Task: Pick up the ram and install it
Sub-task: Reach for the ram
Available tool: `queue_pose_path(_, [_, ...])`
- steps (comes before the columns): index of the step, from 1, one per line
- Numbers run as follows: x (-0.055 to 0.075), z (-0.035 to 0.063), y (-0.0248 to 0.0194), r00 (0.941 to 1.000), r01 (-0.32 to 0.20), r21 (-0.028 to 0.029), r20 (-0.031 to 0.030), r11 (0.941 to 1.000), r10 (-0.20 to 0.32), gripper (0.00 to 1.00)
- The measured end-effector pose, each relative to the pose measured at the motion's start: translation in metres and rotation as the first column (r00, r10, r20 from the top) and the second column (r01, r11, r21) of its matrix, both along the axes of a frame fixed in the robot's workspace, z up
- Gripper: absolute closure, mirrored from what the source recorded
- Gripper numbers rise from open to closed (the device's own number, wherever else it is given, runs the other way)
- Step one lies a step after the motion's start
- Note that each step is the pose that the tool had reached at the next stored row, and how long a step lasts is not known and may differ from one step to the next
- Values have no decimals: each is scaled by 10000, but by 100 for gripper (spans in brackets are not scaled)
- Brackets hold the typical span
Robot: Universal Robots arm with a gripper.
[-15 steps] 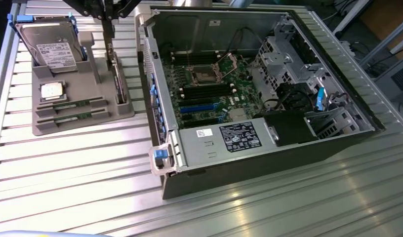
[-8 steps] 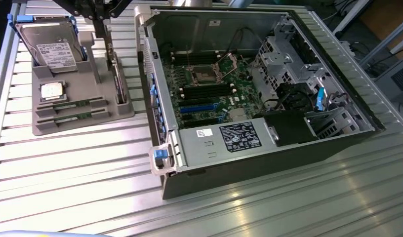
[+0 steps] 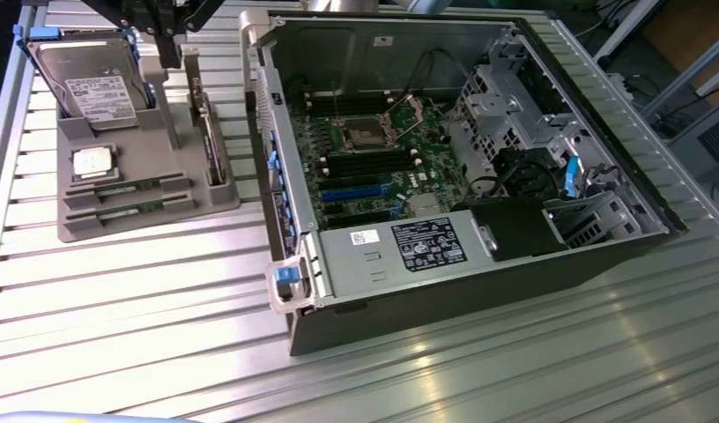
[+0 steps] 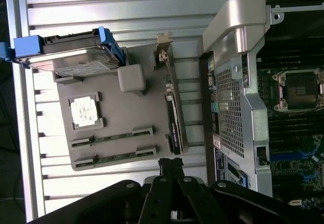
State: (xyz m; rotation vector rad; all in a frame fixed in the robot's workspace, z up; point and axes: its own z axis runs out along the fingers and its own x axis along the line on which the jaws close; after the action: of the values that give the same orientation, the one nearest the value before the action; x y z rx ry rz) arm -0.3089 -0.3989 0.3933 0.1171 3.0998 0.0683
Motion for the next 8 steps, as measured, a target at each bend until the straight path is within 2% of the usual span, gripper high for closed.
queue_pose_path(8, [-104, 1, 0, 10000, 0, -1, 8, 10000, 0, 89])
